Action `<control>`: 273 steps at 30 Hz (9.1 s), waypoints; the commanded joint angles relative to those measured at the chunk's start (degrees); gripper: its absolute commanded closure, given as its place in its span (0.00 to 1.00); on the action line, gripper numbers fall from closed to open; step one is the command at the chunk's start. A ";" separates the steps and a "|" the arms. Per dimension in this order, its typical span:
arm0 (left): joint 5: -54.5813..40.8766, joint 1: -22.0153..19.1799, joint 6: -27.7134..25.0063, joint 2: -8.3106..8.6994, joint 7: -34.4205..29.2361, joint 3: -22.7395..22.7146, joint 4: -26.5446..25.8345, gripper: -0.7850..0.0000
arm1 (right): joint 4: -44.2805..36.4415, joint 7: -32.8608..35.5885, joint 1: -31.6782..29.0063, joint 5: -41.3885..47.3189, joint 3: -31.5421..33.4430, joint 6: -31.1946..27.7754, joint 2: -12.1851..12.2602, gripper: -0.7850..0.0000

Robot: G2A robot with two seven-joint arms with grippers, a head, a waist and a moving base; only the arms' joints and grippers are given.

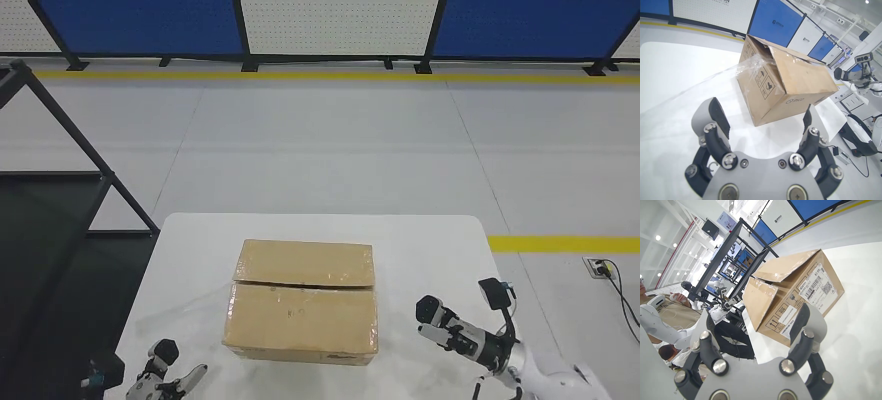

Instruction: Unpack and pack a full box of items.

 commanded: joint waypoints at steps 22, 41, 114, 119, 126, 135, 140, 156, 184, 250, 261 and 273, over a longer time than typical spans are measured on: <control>-29.07 -2.00 -0.99 1.24 -14.81 -3.67 1.88 0.00 | 12.33 5.80 15.11 6.88 -14.03 1.18 -1.68 0.00; -29.07 -2.00 -0.99 1.24 -14.81 -3.67 1.88 0.00 | 2.66 13.21 12.42 12.68 -15.43 -6.26 -0.70 0.00; -29.07 -2.00 -0.99 1.24 -14.81 -3.67 1.88 0.00 | -2.31 6.71 10.86 25.78 -19.55 -1.92 9.05 0.00; -29.07 -2.00 -0.99 1.24 -14.81 -3.67 1.88 0.00 | -2.31 6.71 10.86 25.78 -19.55 -1.92 9.05 0.00; -32.62 -1.80 -0.86 0.91 -11.65 -3.55 1.12 0.00 | 1.42 -0.42 13.77 31.08 -22.58 10.18 7.51 0.00; -35.93 -2.34 -0.05 0.79 -11.57 -3.98 1.52 0.00 | 9.47 2.02 17.31 37.46 -25.07 17.56 5.83 0.00; -35.80 -2.78 0.25 0.74 -11.93 -3.79 1.72 0.00 | 12.64 1.83 19.63 39.33 -26.62 19.63 4.64 0.00; -37.51 -2.55 0.29 0.49 -11.41 -4.72 2.71 0.00 | 20.54 1.90 30.54 41.03 -32.05 21.14 -0.10 0.00; -34.39 -1.92 -0.61 0.33 -11.05 -4.41 1.31 0.00 | 25.22 -5.56 38.31 40.52 -33.98 19.63 -4.11 0.00; -38.55 1.51 0.60 -0.89 -9.93 -5.99 -0.24 0.00 | 58.88 -12.59 51.18 41.57 -37.27 21.45 -18.79 0.00; -38.96 0.59 2.88 -0.77 -11.75 -8.61 -6.90 0.00 | 46.56 3.62 43.36 42.62 -28.94 6.95 -15.29 0.00; -39.38 -4.56 15.23 0.41 -27.50 -6.34 -17.71 0.00 | 37.40 30.45 34.97 52.35 -19.50 10.99 -11.91 0.00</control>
